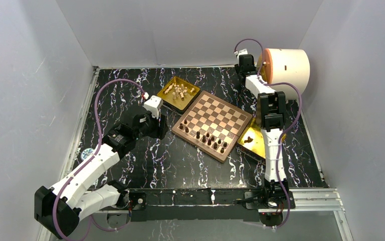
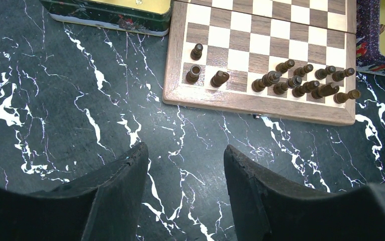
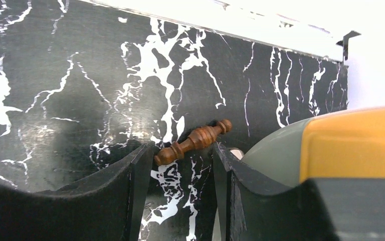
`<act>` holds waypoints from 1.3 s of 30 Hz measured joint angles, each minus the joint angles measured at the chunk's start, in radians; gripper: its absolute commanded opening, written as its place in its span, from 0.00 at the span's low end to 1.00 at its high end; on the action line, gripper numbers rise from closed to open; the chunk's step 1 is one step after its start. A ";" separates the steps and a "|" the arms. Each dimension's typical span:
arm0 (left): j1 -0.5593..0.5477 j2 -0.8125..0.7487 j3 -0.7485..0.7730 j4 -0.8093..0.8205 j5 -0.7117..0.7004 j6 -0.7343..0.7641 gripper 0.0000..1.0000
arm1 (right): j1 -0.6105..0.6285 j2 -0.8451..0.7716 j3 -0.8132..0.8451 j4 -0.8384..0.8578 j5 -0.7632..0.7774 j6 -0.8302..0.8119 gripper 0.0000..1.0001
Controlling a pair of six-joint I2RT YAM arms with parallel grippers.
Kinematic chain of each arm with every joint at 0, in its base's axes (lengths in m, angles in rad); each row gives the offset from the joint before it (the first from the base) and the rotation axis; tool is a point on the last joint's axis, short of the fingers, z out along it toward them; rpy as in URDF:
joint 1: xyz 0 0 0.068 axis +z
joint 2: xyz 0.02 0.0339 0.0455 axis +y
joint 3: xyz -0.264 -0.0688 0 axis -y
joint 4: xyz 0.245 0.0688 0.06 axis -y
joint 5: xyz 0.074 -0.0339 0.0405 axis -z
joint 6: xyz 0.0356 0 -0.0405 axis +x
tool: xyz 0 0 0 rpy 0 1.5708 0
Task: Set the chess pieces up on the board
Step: Adjust the distractor at the center of the board.
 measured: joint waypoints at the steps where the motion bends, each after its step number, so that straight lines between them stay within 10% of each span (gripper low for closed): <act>1: 0.000 0.000 0.000 0.000 0.000 0.000 0.55 | -0.004 0.000 0.000 0.000 0.003 0.016 0.55; 39: -0.004 0.000 0.000 0.000 0.000 0.002 0.55 | -0.017 0.018 0.008 -0.055 0.081 0.546 0.34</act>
